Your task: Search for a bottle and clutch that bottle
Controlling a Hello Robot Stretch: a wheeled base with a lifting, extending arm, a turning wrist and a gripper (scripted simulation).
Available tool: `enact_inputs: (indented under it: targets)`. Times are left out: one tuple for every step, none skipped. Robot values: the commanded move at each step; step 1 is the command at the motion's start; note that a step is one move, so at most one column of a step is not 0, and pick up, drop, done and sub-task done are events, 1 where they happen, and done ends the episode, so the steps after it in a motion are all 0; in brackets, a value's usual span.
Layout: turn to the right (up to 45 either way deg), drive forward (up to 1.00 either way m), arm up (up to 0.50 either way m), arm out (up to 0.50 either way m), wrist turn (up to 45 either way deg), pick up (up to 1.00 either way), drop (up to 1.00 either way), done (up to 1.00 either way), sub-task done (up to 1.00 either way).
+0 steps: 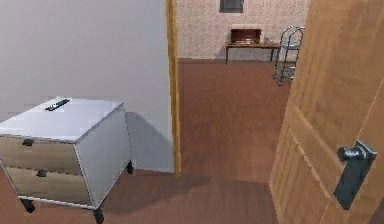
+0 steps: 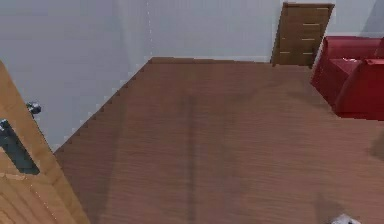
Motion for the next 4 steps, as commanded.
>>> enact_inputs:
  targets:
    - [6.0,0.00,0.00,0.00,0.0,0.00,0.00,0.00,0.00]
    - [0.0,1.00,0.00,0.00,0.0,0.00,0.00,0.00,0.00]
    - [6.0,0.00,0.00,0.00,0.0,0.00,0.00,0.00,0.00]
    - [0.0,0.65,0.00,0.00,0.0,0.00,0.00,0.00,0.00]
